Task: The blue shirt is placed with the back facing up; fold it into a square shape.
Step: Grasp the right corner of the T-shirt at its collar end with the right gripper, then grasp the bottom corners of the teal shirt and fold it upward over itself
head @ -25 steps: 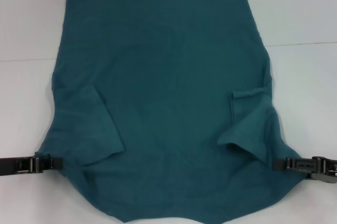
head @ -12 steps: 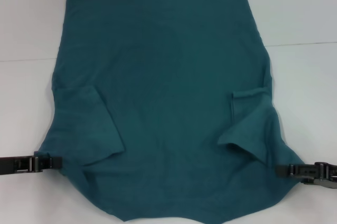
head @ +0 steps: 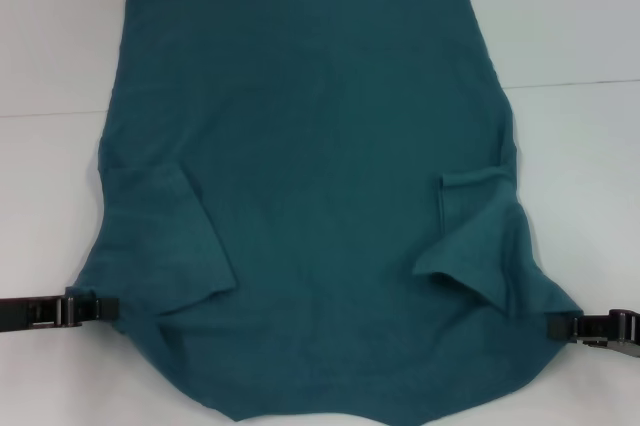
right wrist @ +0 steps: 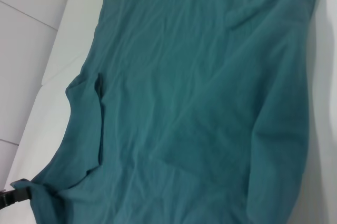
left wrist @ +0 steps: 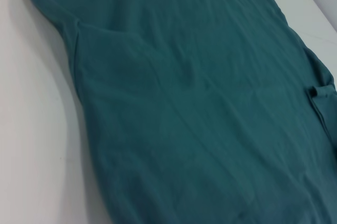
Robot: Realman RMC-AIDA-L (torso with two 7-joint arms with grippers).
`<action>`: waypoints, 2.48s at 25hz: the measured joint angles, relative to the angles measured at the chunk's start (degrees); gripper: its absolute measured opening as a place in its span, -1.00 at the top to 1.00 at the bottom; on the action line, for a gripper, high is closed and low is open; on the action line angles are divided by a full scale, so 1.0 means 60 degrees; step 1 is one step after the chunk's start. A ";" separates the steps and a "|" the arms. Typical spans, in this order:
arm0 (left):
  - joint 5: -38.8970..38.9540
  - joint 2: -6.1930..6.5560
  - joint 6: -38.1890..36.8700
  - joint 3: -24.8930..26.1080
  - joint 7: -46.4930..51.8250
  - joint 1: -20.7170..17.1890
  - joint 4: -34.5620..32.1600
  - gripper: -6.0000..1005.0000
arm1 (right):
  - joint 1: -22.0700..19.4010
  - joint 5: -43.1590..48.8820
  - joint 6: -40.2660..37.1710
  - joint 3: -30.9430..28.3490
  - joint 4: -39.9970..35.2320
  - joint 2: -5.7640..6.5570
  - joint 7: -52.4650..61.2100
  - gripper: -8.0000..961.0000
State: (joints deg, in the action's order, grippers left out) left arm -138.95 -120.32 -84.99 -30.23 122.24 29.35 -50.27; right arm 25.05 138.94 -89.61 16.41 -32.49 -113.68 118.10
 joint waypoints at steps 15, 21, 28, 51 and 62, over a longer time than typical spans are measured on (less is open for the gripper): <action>0.0007 0.0010 -0.0002 0.0368 -0.0003 -0.0164 -0.0001 0.98 | -0.0483 -0.0621 0.0018 -0.0088 0.0050 -0.0037 -0.0938 0.91; 0.0017 0.0051 -0.0110 0.0921 -0.0182 -0.0435 -0.0021 0.98 | -0.0851 -0.1197 -0.0114 -0.0131 0.0117 -0.0190 -0.1819 0.91; 0.0129 0.0029 -0.0444 0.1447 -0.0630 -0.0759 0.0023 0.98 | -0.0983 -0.1459 -0.0299 -0.0166 0.0126 -0.0411 -0.2250 0.91; 0.0117 -0.0001 -0.0997 0.1684 -0.0980 -0.0952 0.0103 0.98 | -0.1125 -0.1447 -0.0607 -0.0224 0.0091 -0.0475 -0.2416 0.91; 0.0109 0.0010 -0.0997 0.1685 -0.0979 -0.0901 0.0103 0.98 | -0.1128 -0.1448 -0.0607 -0.0212 0.0074 -0.0475 -0.2427 0.91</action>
State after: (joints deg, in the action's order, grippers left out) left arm -138.29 -120.26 -90.97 -20.12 116.37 23.95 -49.65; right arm 18.28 130.26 -93.25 15.14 -32.05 -116.53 103.54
